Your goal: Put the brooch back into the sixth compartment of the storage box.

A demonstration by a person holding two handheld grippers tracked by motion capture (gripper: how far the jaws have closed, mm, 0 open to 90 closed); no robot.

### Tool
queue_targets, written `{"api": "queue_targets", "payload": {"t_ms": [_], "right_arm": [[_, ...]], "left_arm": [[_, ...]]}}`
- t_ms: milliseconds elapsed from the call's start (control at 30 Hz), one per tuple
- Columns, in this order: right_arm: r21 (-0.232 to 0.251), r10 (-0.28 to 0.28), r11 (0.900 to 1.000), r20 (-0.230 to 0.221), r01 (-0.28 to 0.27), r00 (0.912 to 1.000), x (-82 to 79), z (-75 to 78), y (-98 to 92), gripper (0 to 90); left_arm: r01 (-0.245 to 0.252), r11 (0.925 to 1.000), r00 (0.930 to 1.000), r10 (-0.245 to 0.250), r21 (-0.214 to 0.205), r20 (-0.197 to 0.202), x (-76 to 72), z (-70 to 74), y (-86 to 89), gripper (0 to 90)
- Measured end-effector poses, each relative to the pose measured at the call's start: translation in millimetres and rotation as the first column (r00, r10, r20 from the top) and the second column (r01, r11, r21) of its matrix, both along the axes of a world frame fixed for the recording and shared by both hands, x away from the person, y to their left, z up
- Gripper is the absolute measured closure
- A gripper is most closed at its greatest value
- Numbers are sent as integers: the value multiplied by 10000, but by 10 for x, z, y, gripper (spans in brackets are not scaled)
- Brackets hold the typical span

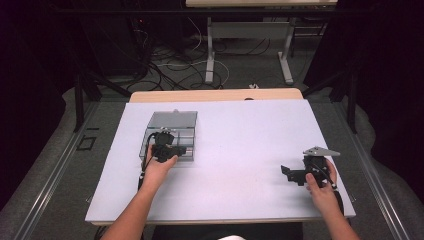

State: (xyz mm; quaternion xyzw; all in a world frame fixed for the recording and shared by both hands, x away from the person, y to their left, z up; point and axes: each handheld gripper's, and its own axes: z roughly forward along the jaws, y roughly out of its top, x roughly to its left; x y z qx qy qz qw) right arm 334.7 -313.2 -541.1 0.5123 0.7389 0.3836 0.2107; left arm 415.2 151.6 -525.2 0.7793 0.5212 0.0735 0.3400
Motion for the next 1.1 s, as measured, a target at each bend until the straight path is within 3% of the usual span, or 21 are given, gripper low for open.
{"api": "queue_targets", "payload": {"t_ms": [800,1100], "right_arm": [[-6,18,10000,-11,-18,10000,-3,2,-3,0],[26,-11,10000,29,11,10000,13,-3,-11,0]], "left_arm": [[-36,9998,10000,38,-211,60,-21,46,31,691],[-46,9990,9996,58,-440,261,-51,85,35,637]]}}
